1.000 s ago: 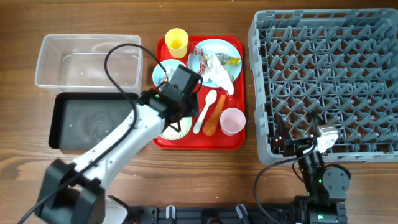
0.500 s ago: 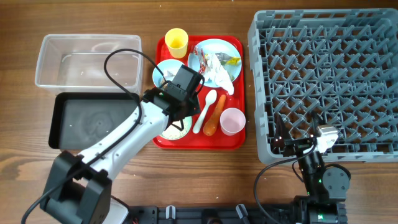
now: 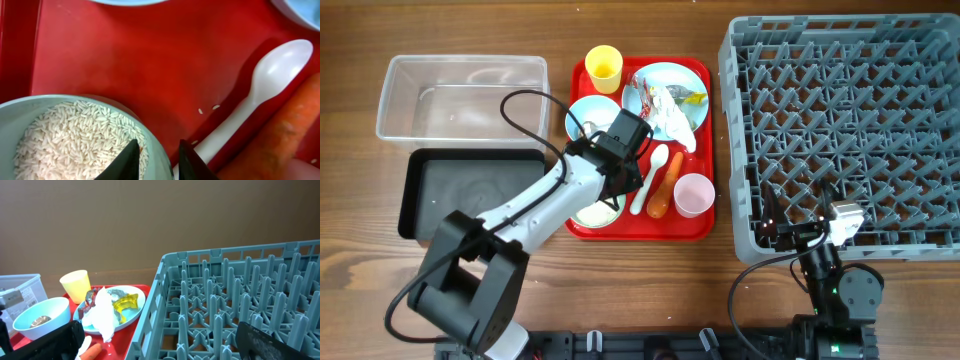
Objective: Sort waste into correct bins and load items into the dishwasher rack
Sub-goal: 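Move the left gripper to the blue rice bowl on the red tray, then grasp the rim of the blue rice bowl with the left gripper, then carry the bowl over the black tray and tip rice out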
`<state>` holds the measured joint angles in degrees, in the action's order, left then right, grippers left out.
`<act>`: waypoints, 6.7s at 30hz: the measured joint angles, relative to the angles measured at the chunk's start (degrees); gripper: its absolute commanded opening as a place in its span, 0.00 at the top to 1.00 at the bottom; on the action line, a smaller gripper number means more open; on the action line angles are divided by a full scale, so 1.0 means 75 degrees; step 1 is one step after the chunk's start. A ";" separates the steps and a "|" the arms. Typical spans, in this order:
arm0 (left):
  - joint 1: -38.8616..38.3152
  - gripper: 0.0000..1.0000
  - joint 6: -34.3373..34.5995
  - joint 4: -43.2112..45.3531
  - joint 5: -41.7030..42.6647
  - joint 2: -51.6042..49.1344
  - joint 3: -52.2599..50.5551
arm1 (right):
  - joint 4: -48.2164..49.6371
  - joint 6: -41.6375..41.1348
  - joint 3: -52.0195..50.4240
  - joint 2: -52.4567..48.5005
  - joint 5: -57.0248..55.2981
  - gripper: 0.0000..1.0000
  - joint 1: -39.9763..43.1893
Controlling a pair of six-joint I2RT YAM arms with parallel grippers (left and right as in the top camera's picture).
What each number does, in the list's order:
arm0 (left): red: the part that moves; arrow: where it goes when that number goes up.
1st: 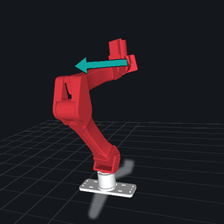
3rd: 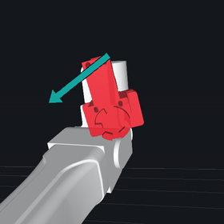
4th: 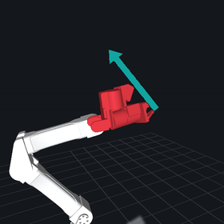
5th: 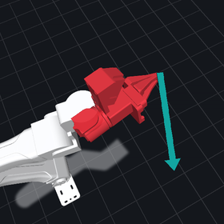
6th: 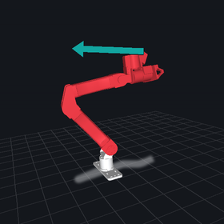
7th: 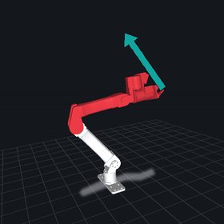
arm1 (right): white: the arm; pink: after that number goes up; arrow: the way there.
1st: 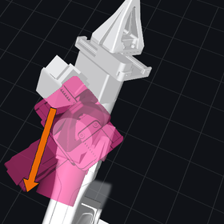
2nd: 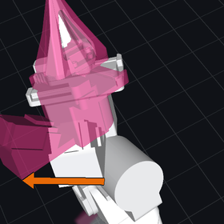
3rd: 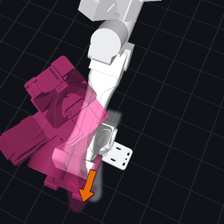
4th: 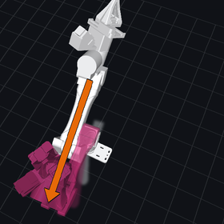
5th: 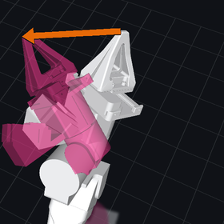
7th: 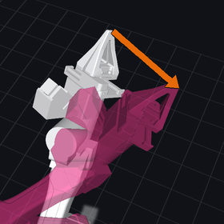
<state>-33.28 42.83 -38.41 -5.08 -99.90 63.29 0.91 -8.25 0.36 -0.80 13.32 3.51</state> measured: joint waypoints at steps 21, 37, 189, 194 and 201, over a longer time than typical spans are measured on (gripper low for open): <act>-0.0140 0.80 0.0041 -0.0813 0.0493 -0.0012 0.0000 | 0.0000 0.0000 0.0000 0.0000 0.0000 0.00 0.0000; -0.0484 0.89 0.0090 -0.1207 0.0265 -0.0012 0.0000 | 0.0000 0.0000 0.0000 0.0000 0.0000 0.00 0.0000; 1.1654 0.96 -0.6563 0.0073 1.1925 0.2174 -0.2206 | 0.0000 0.0000 0.0000 0.0000 0.0000 0.00 0.0000; 1.1660 0.96 -0.6586 0.0134 1.1456 0.2145 -0.2203 | 0.0000 0.0000 0.0000 0.0000 0.0000 0.00 0.0000; 1.1660 0.96 -0.6260 0.0006 1.0757 0.2218 -0.2203 | 0.0000 0.0000 0.0000 0.0000 0.0000 0.00 0.0000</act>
<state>54.17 -4.12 -38.37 75.59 -83.26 46.76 0.91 -8.25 0.36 -0.80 13.32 3.51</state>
